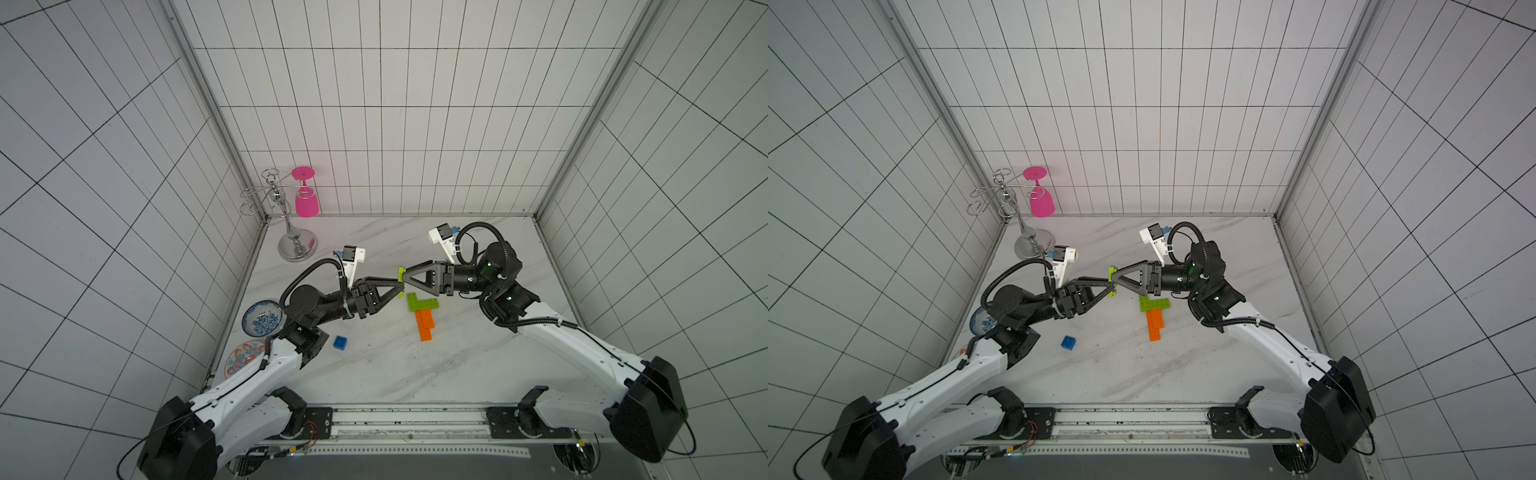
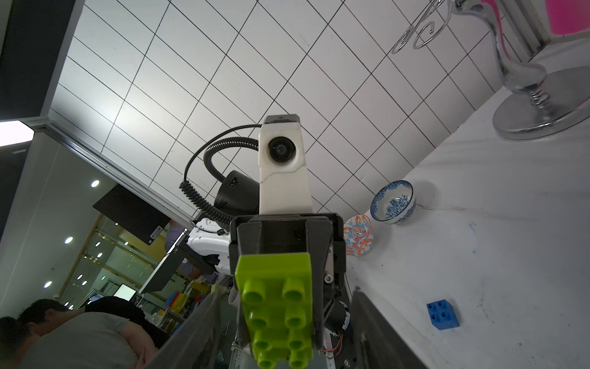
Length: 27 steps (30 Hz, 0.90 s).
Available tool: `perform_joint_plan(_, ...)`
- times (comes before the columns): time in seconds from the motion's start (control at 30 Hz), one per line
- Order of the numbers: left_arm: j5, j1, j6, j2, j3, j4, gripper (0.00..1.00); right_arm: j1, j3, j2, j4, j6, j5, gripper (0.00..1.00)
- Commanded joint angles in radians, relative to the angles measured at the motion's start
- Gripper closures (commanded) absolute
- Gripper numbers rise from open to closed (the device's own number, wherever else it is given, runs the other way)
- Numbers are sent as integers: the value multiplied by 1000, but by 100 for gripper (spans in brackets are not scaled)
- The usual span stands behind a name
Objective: Assemble a small pinwheel with lego
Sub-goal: Place the lego brick at the center of the board.
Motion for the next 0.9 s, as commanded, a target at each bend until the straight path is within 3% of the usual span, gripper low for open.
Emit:
perform_joint_plan(0.0, 12, -4, -21, 6, -10, 48, 72, 10, 71, 8, 57, 17, -11, 44)
perform_joint_plan(0.1, 14, -4, -24, 13, -15, 57, 72, 11, 75, 12, 57, 17, -12, 55)
perform_joint_plan(0.33, 19, -8, -24, 16, -21, 58, 72, 14, 88, 25, 50, 16, -12, 60)
perform_joint_plan(0.6, 20, -5, -17, 24, -28, 48, 70, 16, 85, 26, 42, 3, -9, 75)
perform_joint_plan(0.7, 14, -2, -13, 23, -32, 37, 55, 17, 86, 20, 5, -27, 1, 76)
perform_joint_plan(0.8, 3, 13, 2, 8, -37, -4, 27, 16, 104, 4, -131, -122, 31, 77)
perform_joint_plan(0.87, -12, 32, 39, -19, -41, -77, 15, 17, 127, -9, -276, -222, 72, 77)
